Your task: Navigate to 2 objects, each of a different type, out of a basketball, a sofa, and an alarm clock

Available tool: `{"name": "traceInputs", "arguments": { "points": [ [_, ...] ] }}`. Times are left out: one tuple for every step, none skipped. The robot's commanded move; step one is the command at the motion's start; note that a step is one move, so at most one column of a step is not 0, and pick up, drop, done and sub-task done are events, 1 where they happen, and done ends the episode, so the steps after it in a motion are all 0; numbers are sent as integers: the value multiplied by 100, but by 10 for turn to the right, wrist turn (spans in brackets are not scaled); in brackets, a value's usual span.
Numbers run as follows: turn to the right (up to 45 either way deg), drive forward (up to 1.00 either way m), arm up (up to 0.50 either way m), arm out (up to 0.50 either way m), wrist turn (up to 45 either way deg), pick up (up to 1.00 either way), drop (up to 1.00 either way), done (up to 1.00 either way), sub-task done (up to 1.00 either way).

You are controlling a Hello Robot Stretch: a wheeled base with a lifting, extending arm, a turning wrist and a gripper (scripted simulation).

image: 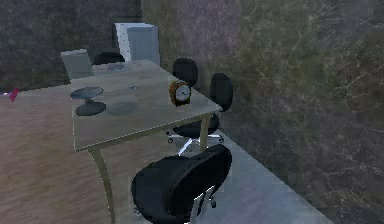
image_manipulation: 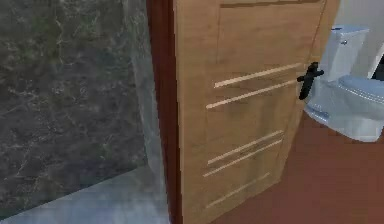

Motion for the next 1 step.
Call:
{"name": "traceInputs", "arguments": {
  "points": [
    [-210, 0, 0, 0, 0, 0, 0, 0, 0]
  ]
}}
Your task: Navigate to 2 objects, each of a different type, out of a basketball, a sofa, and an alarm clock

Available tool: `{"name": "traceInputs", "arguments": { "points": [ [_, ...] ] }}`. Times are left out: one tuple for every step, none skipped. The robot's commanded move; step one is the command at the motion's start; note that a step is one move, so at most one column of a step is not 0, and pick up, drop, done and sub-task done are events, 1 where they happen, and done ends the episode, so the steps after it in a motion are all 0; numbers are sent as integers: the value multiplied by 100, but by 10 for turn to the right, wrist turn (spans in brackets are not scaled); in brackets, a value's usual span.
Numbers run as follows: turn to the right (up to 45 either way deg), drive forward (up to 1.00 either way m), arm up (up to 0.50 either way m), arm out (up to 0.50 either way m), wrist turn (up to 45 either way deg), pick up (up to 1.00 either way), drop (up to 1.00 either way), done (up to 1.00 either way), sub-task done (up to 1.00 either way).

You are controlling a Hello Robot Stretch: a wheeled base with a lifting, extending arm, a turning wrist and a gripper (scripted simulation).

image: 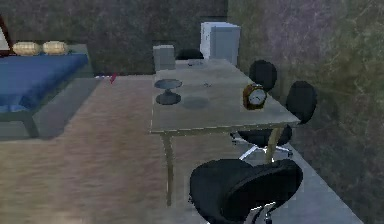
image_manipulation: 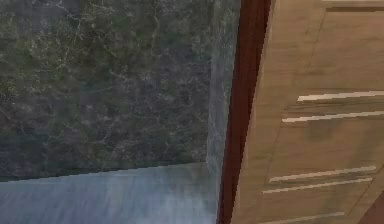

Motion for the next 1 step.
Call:
{"name": "traceInputs", "arguments": {
  "points": [
    [0, 10, 0, 0, 0, 0, 0, 0, 0]
  ]
}}
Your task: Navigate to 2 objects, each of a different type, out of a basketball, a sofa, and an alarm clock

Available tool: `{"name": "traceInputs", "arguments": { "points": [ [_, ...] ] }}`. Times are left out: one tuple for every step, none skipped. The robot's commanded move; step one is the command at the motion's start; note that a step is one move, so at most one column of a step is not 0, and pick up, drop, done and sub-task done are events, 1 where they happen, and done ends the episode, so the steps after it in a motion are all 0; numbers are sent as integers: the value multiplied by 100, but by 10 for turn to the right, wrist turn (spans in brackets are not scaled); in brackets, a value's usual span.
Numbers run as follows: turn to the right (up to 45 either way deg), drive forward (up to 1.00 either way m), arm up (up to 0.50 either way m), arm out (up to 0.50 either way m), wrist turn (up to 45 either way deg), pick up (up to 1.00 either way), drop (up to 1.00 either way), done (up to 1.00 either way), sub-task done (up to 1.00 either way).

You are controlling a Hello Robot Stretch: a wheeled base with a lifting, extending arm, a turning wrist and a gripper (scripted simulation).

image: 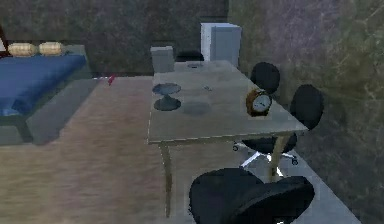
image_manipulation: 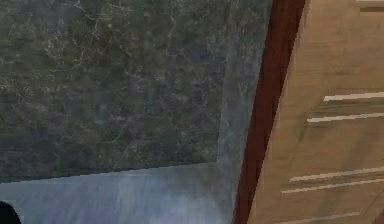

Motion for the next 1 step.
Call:
{"name": "traceInputs", "arguments": {
  "points": [
    [180, 0, 0, 0, 0, 0, 0, 0, 0]
  ]
}}
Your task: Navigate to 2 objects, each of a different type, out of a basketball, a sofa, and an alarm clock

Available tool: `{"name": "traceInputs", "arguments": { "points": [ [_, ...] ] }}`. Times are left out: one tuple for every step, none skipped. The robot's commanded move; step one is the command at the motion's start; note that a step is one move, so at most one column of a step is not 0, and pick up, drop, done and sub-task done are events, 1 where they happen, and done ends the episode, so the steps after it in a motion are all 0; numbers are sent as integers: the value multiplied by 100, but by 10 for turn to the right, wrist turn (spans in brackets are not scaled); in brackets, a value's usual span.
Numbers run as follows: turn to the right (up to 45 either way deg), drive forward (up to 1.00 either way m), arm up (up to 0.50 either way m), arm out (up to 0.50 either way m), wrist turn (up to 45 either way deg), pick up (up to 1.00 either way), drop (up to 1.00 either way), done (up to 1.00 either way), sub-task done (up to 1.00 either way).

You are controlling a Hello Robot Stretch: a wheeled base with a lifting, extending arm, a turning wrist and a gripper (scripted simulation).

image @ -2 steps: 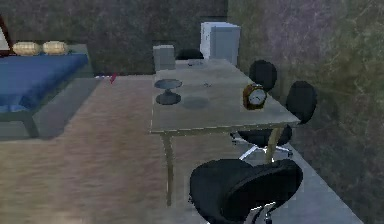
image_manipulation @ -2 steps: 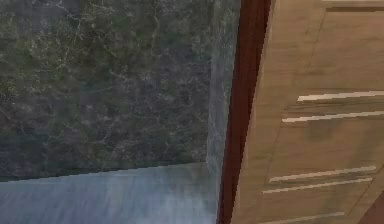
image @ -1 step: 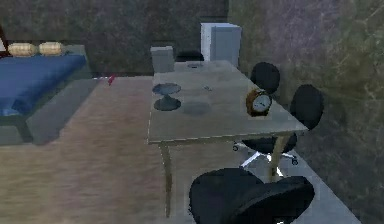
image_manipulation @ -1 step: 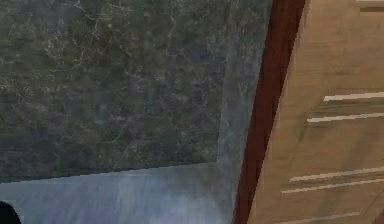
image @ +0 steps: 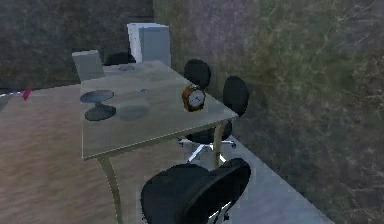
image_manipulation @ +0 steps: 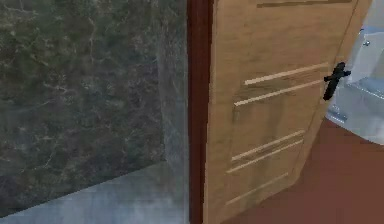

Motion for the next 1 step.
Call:
{"name": "traceInputs", "arguments": {
  "points": [
    [0, 0, 0, 0, 0, 0, 0, 100, 0]
  ]
}}
